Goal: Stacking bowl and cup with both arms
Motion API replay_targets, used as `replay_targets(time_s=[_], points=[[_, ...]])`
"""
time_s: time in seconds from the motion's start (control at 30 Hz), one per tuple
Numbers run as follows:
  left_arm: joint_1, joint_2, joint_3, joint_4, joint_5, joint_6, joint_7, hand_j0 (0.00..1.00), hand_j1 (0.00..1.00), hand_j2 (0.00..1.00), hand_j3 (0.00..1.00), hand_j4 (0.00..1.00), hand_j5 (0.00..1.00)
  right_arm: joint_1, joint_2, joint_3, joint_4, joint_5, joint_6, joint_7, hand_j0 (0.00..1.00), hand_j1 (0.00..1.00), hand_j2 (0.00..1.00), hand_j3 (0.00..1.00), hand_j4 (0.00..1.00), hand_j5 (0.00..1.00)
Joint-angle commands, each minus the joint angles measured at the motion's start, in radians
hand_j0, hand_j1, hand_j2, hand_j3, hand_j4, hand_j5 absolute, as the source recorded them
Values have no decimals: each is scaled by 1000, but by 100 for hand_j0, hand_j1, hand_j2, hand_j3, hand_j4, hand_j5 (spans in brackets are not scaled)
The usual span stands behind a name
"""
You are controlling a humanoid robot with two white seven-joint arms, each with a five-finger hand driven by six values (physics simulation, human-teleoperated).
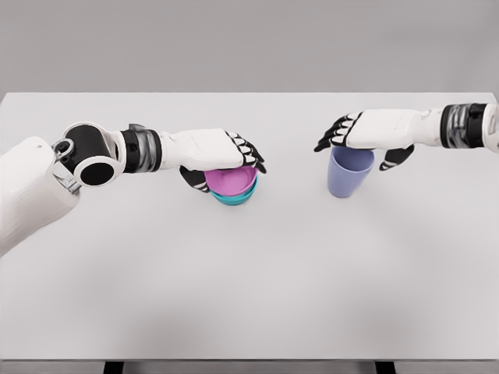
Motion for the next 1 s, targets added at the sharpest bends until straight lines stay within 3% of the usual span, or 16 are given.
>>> replay_targets(time_s=[0.0,0.37,0.47,0.63,0.73,0.9,0.97], points=[[0,0,1,0,2,1,0,99,99,99,99,99,99,0,3,5,1,-5,3,0,100,100,100,100,100,100],[-2,7,2,-3,7,-3,0,100,100,100,100,100,100,-5,6,22,1,-5,3,0,100,100,100,100,100,100],[-8,34,8,-14,24,-68,0,100,100,100,100,100,100,-5,7,23,3,-5,3,0,100,100,100,100,100,100],[-15,189,19,-101,139,-167,0,100,100,100,100,100,100,-5,18,25,26,-3,3,0,100,100,100,100,100,100],[-26,272,102,-118,212,-304,0,100,100,100,100,100,100,-6,26,39,38,-2,3,0,100,100,100,100,100,100],[-11,430,219,-97,424,-304,0,100,100,100,100,100,100,-6,37,43,61,9,3,0,99,99,99,99,99,99],[20,470,222,-49,559,-304,0,100,100,100,100,100,100,-6,37,43,61,11,3,0,99,99,99,99,99,99]])
